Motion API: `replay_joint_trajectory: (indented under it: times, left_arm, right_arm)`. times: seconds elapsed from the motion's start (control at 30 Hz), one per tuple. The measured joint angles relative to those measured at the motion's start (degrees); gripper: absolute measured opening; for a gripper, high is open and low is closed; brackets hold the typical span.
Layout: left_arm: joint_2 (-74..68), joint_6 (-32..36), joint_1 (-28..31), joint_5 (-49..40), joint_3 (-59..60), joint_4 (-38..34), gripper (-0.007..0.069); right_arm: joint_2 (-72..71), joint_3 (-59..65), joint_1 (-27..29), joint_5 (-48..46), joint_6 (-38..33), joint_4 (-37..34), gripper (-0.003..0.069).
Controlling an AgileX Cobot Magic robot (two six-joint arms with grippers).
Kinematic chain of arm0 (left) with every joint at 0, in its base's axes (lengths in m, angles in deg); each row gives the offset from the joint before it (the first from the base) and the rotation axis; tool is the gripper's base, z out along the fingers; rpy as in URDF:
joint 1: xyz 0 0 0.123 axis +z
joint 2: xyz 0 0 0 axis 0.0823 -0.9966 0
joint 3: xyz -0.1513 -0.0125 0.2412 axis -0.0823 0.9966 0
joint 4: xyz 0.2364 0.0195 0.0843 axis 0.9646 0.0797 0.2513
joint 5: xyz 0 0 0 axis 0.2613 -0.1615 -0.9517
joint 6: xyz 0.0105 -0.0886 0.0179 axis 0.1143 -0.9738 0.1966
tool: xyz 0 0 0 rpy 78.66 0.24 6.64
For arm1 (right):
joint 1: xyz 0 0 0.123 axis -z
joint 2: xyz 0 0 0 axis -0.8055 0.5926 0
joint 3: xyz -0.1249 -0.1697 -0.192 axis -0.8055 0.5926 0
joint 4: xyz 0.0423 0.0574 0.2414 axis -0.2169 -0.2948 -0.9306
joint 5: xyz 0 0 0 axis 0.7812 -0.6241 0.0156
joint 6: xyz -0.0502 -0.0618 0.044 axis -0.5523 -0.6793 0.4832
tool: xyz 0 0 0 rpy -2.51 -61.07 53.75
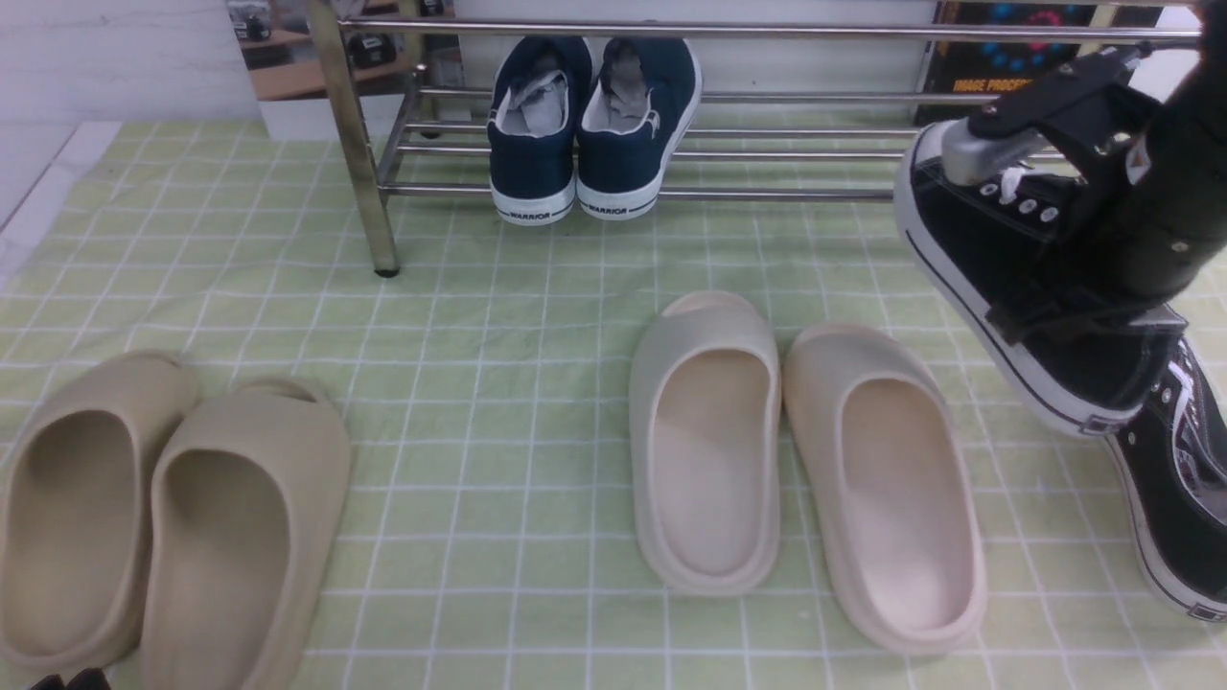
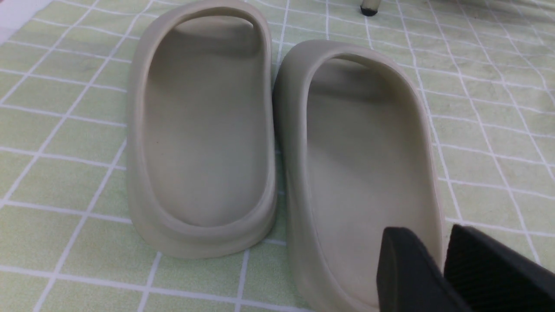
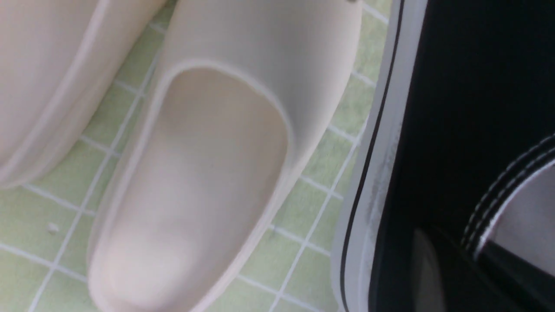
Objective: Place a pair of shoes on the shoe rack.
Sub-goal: Use the right arm to put a shoe into the shoe rack
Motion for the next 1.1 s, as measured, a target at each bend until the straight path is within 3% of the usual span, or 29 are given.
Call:
replay_joint_trajectory:
  times: [0.3,0.63,1.1]
  left_arm:
    - [0.0,0.0,0.0,0.0,0.0,0.0,0.0170]
    - [0.0,0.0,0.0,0.0,0.0,0.0,0.0182]
    - [0.0,0.0,0.0,0.0,0.0,0.0,0.0185]
  right_arm:
    - [13.6,-14.9,0.1,-0.6,-1.2,1.7,0.0011]
    - [26.5,-32.2,4.3,-0.1,-2.3,2.2,0.0011]
    - [31.3,-34.8,5.6,10.4,-2.9,3.1,0.0011]
